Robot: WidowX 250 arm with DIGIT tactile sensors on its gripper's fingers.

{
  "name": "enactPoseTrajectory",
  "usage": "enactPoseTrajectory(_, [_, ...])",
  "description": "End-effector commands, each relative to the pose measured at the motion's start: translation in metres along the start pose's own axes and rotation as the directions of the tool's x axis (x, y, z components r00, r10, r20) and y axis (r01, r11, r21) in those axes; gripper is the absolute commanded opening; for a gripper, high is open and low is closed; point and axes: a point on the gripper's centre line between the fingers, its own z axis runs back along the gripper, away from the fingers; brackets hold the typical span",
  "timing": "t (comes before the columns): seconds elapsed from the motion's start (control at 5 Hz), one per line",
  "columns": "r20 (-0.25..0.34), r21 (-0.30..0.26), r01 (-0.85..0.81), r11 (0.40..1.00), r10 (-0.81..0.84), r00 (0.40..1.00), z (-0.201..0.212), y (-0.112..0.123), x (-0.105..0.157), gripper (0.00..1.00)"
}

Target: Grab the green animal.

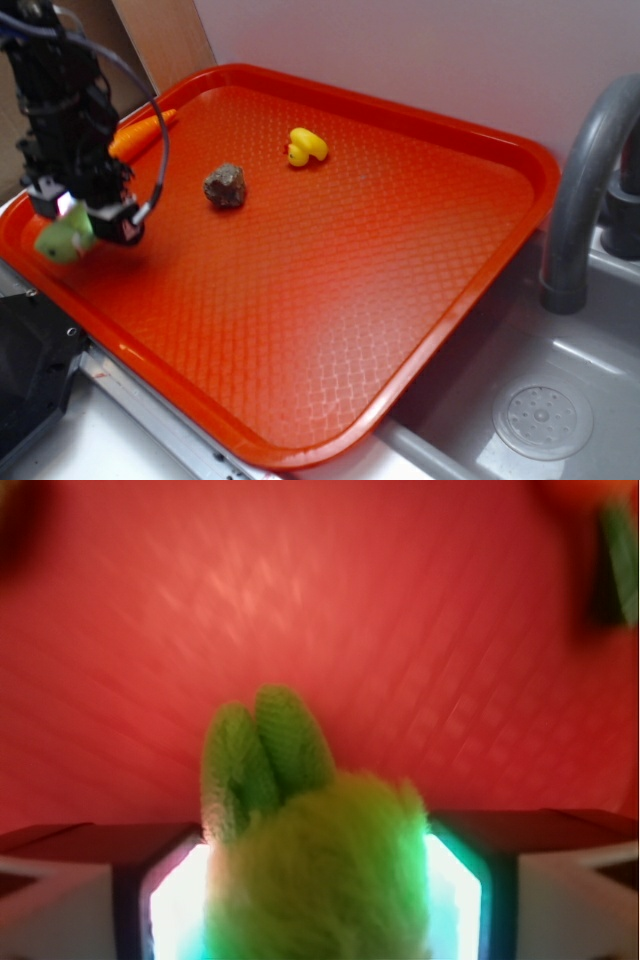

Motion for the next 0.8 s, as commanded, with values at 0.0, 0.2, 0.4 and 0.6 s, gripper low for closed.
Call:
enactPoseTrajectory(0.0, [0.123,-0.129,0.12,0.984,-0.104,0.987,0.107,-0.043,0.026,0.0])
enactPoseTrajectory(0.2, [0.192,-0.142,0.175,0.974,-0.146,0.97,0.142,-0.06,0.022,0.0])
enactPoseTrajectory(0.4, [0.281,-0.164,0.244,0.956,-0.192,0.94,0.167,-0.073,0.006,0.0])
enactPoseTrajectory(0.6, [0.28,-0.18,0.35,0.919,-0.293,0.914,0.172,-0.077,-0.006,0.0])
